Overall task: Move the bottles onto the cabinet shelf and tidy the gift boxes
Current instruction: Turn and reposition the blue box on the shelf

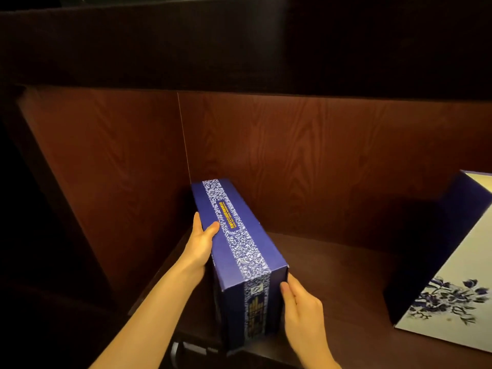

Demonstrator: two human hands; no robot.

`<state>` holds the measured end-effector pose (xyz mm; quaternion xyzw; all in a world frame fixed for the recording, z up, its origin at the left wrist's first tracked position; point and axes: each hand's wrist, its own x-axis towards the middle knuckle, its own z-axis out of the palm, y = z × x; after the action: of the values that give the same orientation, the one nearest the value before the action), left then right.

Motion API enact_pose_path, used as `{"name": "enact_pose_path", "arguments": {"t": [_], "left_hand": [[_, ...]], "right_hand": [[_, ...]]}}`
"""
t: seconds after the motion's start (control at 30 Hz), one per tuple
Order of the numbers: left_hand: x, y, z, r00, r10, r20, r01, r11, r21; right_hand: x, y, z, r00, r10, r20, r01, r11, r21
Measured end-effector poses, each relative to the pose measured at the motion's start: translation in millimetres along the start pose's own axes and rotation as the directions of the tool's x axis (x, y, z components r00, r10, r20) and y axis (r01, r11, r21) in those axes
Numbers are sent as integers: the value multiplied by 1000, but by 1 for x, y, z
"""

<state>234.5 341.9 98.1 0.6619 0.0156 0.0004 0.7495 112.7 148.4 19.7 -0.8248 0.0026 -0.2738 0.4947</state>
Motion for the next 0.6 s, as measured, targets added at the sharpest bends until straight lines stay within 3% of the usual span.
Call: {"name": "enact_pose_path", "arguments": {"t": [0.33, 0.6], "left_hand": [[-30, -14, 77, 978, 54, -202, -43, 998, 55], [-40, -29, 100, 960, 21, -279, 9, 994, 108]], "right_hand": [[47, 52, -49, 989, 148, -22, -144, 982, 125], [80, 77, -78, 976, 218, -3, -217, 973, 80]]}}
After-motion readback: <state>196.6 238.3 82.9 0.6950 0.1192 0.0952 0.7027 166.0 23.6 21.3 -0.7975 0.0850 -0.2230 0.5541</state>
